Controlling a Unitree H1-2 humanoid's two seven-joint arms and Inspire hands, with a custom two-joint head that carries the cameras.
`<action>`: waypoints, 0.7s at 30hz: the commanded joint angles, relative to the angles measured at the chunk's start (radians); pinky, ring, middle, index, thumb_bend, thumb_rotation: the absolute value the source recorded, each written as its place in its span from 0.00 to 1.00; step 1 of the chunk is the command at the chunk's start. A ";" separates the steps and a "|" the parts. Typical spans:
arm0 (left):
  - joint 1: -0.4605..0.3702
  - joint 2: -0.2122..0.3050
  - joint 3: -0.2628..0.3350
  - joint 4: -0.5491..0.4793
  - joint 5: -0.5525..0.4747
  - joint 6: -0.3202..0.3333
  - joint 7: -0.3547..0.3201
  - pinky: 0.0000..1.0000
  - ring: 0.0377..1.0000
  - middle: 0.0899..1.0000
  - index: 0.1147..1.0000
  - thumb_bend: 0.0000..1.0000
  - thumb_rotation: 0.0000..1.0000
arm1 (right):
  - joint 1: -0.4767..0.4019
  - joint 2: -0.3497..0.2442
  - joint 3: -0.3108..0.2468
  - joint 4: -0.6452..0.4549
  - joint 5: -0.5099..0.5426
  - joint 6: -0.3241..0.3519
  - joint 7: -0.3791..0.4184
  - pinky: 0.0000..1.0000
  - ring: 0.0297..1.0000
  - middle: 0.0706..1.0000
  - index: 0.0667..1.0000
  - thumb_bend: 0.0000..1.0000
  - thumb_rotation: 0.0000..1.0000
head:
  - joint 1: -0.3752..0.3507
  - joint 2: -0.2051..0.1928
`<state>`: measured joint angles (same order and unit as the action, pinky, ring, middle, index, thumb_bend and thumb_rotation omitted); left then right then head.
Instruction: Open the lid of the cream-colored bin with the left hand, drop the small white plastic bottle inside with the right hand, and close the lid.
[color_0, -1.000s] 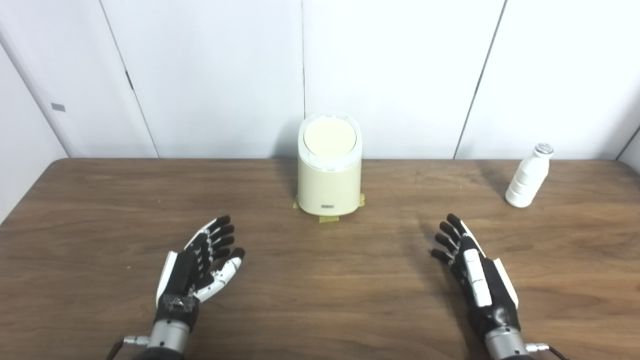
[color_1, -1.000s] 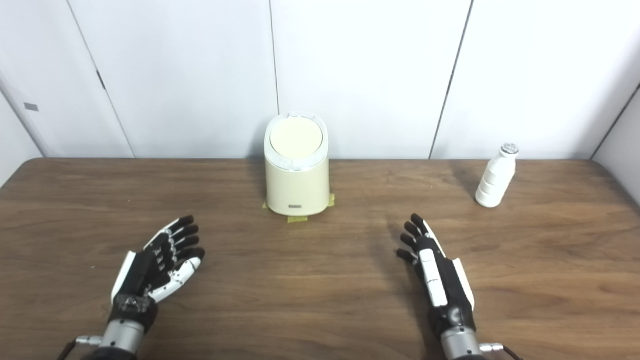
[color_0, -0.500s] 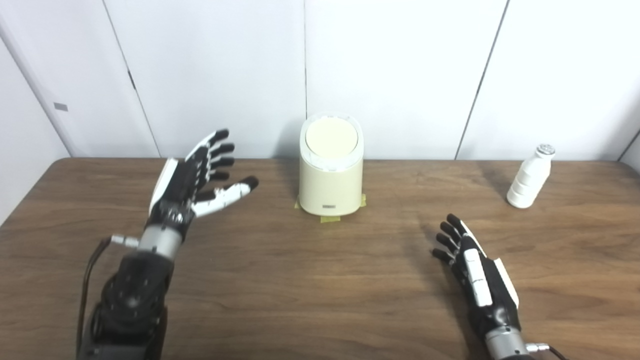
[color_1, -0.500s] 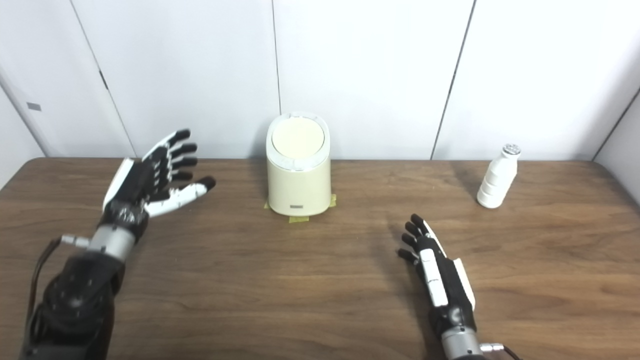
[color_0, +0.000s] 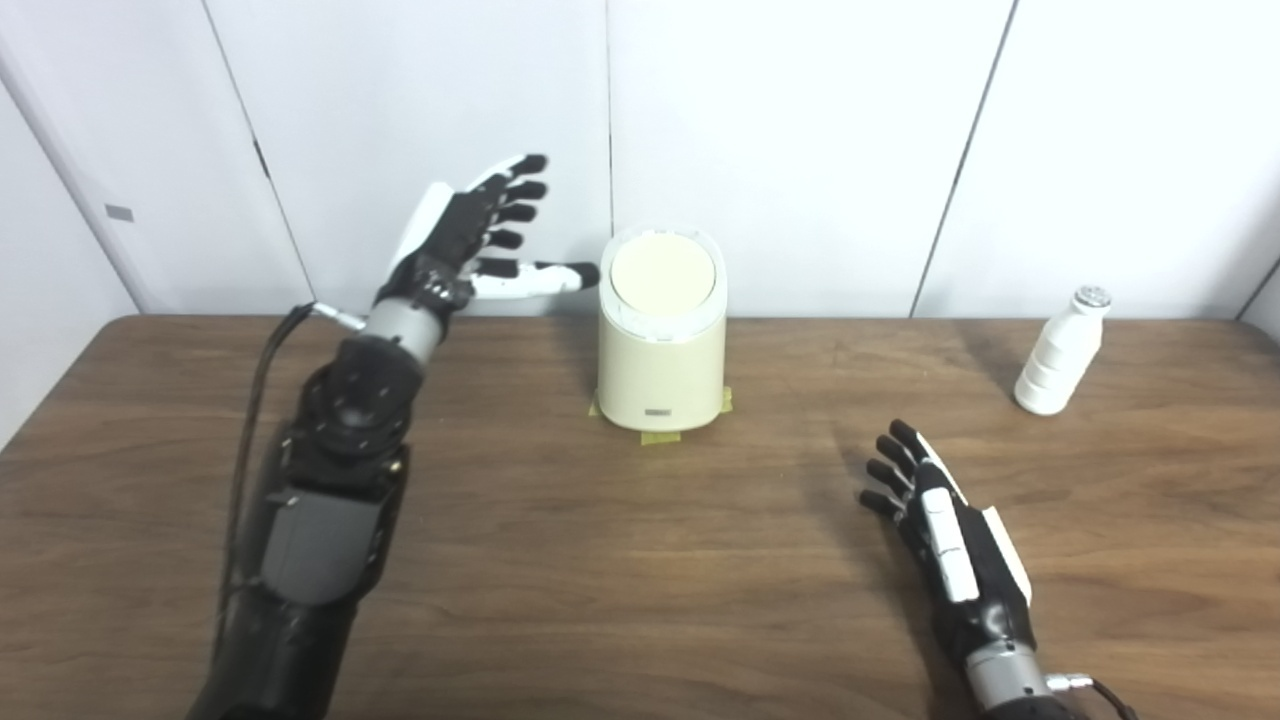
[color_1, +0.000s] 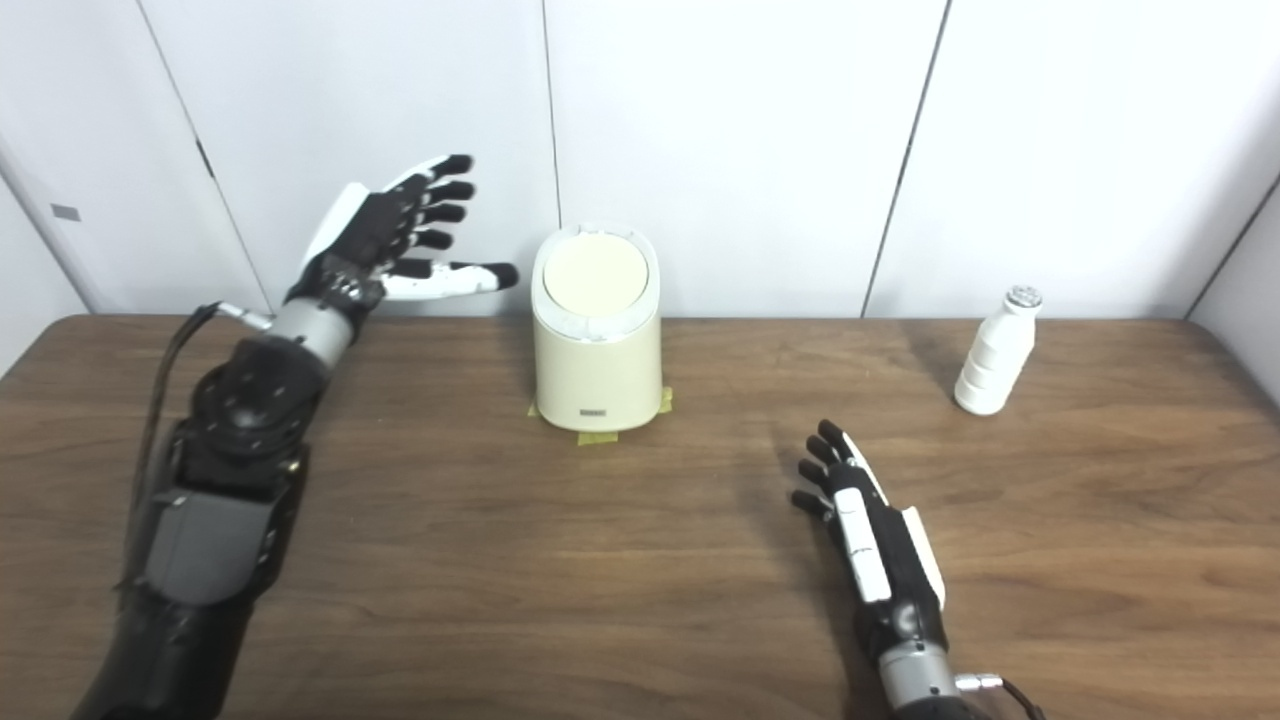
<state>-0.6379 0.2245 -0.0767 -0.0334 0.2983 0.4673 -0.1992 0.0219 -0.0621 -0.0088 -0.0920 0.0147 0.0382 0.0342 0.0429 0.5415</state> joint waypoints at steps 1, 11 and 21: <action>-0.090 -0.010 -0.001 0.040 0.010 -0.033 0.038 0.73 0.82 0.84 0.88 0.84 0.11 | -0.005 -0.003 0.001 0.037 -0.002 -0.025 0.003 0.79 0.89 0.91 0.93 0.46 0.94 | 0.000 0.000; -0.229 -0.051 -0.036 0.296 0.010 -0.084 0.079 0.80 0.86 0.86 0.90 0.90 0.01 | -0.012 0.004 -0.002 0.041 0.002 -0.020 0.001 0.81 0.90 0.91 0.93 0.46 0.92 | -0.008 -0.001; -0.283 -0.075 -0.100 0.466 0.062 -0.194 0.162 0.69 0.81 0.85 0.88 0.87 0.02 | -0.011 0.009 -0.001 0.028 -0.017 -0.015 -0.012 0.80 0.89 0.91 0.94 0.48 0.91 | -0.017 0.002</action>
<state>-0.8440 0.1507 -0.1731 0.4443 0.3388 0.3246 -0.0735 0.0089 -0.0603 -0.0106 -0.0836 0.0058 0.0371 0.0293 0.0261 0.5430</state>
